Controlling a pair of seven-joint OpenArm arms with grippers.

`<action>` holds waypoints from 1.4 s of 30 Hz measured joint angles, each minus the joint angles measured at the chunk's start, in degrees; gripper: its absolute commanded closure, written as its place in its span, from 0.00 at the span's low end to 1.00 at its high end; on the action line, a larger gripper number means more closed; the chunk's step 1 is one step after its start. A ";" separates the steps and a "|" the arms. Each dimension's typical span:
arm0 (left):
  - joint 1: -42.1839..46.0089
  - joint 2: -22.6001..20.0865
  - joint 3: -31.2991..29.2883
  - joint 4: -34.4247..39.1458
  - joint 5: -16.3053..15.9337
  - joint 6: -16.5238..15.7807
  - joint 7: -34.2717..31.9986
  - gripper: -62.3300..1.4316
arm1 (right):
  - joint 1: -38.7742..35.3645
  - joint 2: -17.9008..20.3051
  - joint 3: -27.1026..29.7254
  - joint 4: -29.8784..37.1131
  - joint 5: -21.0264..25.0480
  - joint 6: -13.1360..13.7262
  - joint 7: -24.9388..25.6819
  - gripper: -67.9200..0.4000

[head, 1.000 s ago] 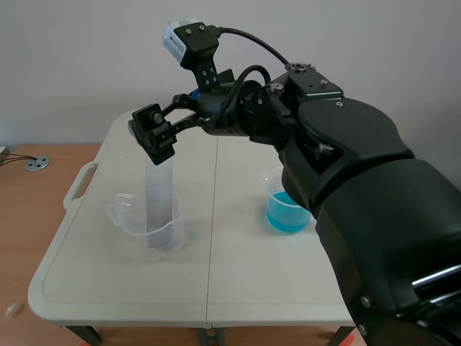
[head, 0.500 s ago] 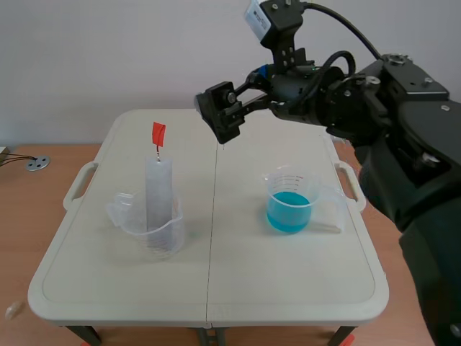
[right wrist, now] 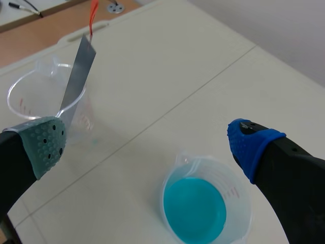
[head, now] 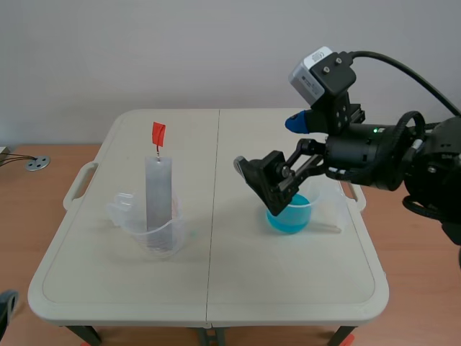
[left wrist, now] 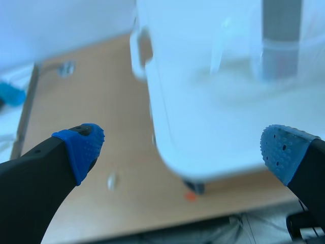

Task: Hold the metal plate by the orange handle, dip it into the blue solution, take it out and point at it, then put the plate back in the beaker on the left.
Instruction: 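Put the plate into the left beaker, then return to the home posture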

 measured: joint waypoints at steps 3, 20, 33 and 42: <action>-2.69 -2.89 0.15 3.19 -2.10 0.00 0.02 0.00 | -2.99 2.43 0.00 0.17 -0.02 0.00 0.37 0.02; -16.15 -14.93 1.97 11.69 -11.89 -4.81 5.66 0.00 | -17.18 9.64 0.00 0.17 -0.02 -0.22 5.27 0.02; -19.39 -16.65 18.53 12.74 -9.81 -5.38 8.92 0.00 | -26.49 9.88 8.83 0.17 -0.02 -0.22 10.56 0.02; -19.85 -16.63 22.51 12.70 -6.88 -5.38 9.07 0.00 | -28.44 9.86 14.03 0.17 -0.17 -0.22 13.20 0.02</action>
